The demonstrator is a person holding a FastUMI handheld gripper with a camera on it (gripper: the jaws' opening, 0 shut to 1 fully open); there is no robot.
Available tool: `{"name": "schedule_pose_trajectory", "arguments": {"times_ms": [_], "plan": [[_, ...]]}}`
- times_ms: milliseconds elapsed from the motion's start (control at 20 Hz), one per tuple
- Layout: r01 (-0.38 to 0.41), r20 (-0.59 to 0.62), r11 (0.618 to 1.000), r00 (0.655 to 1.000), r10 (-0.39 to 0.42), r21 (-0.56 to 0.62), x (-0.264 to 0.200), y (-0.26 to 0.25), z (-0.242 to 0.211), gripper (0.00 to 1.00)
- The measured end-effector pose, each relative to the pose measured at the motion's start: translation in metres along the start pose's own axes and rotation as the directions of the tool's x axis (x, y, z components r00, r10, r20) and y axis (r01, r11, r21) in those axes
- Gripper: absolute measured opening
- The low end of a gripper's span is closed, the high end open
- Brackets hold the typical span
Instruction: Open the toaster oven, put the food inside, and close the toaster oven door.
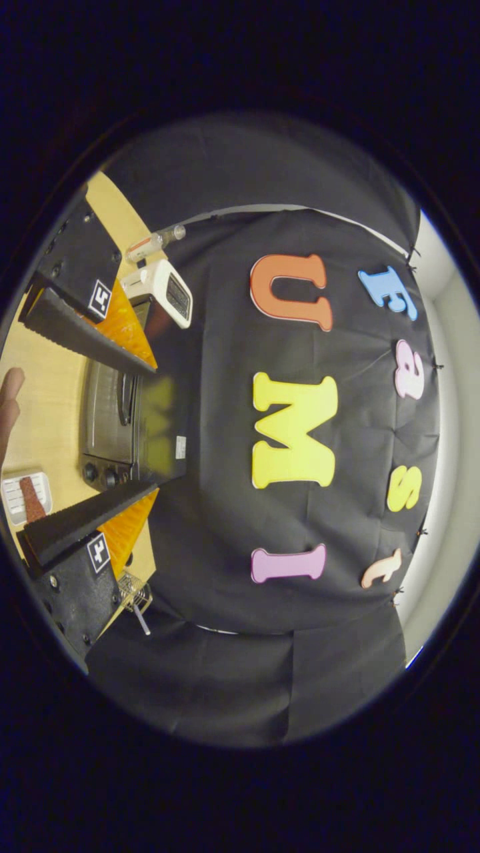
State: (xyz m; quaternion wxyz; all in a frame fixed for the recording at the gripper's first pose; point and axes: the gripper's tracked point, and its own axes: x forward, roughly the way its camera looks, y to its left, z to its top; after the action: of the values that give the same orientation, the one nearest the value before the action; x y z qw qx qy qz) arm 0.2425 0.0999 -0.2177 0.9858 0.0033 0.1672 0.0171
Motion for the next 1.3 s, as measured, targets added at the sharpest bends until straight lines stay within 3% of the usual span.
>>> {"name": "schedule_pose_trajectory", "arguments": {"times_ms": [500,600,800,1300], "plan": [[-0.038,-0.176,0.999,0.984,0.038,0.000,0.094,0.055,-0.069,1.00],[-0.056,-0.166,0.997,0.984,0.063,0.045,0.100,0.064,-0.065,1.00],[-0.025,-0.193,0.997,0.981,0.037,0.068,0.118,0.070,-0.067,0.99],[-0.016,-0.219,0.998,0.975,0.029,0.060,0.123,0.069,-0.068,1.00]]}}
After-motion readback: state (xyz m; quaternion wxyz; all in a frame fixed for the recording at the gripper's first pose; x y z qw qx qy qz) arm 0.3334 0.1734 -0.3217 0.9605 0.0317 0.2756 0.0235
